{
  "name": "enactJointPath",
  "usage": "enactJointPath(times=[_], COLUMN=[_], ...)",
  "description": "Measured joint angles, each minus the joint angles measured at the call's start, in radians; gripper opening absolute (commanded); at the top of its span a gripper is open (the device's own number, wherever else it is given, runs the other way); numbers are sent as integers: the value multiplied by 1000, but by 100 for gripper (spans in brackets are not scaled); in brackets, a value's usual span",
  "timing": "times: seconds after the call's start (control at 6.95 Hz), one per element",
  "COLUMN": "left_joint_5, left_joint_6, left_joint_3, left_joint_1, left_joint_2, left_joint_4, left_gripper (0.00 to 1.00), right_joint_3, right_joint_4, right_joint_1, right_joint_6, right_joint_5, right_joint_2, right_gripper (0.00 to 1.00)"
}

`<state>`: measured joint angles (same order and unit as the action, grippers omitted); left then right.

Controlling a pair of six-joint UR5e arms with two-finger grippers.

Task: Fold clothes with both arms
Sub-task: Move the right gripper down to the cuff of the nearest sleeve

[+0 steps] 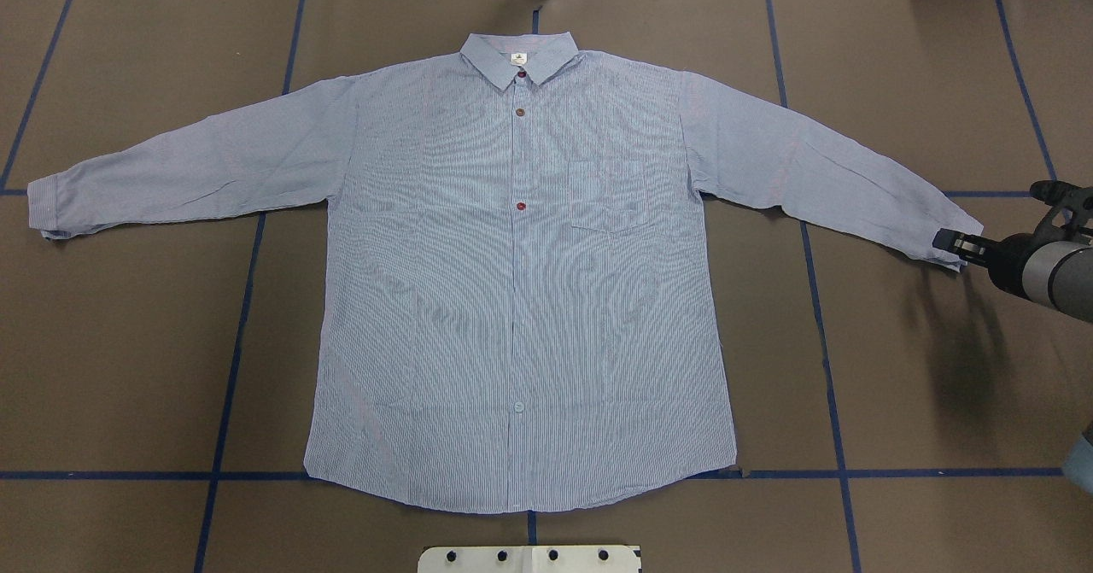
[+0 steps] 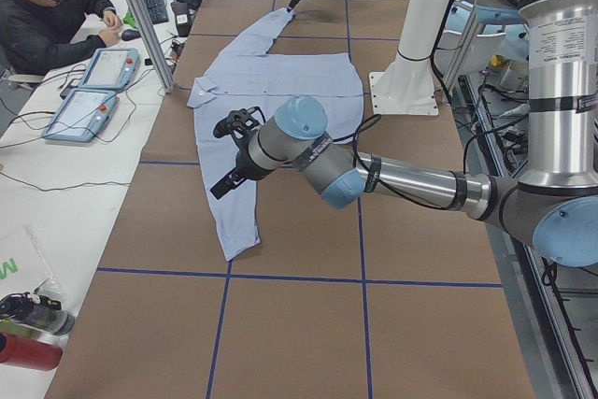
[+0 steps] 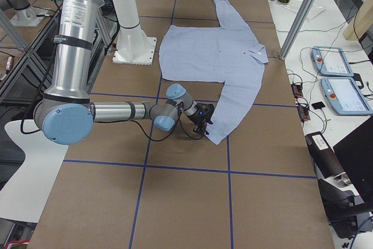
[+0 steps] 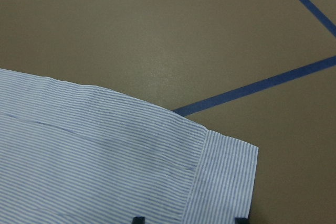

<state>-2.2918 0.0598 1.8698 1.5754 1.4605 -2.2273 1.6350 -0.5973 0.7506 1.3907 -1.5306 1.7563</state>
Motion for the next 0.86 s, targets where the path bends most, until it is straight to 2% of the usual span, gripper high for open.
enactJointPath(times=[0.29,0.72,0.86], left_joint_5=[0,0,0], left_joint_6=[0,0,0], left_joint_3=[0,-1,-1], left_joint_1=[0,0,0], left_joint_2=[0,0,0], left_joint_4=[0,0,0], left_gripper=[100,100,100], right_joint_3=[-15,-28,-28], right_joint_4=[1,0,0], right_joint_1=[-8,-30,-38], right_joint_6=[1,22,29], right_joint_5=[7,30,37], right_joint_2=[0,-1,-1], right_gripper=[65,12,0])
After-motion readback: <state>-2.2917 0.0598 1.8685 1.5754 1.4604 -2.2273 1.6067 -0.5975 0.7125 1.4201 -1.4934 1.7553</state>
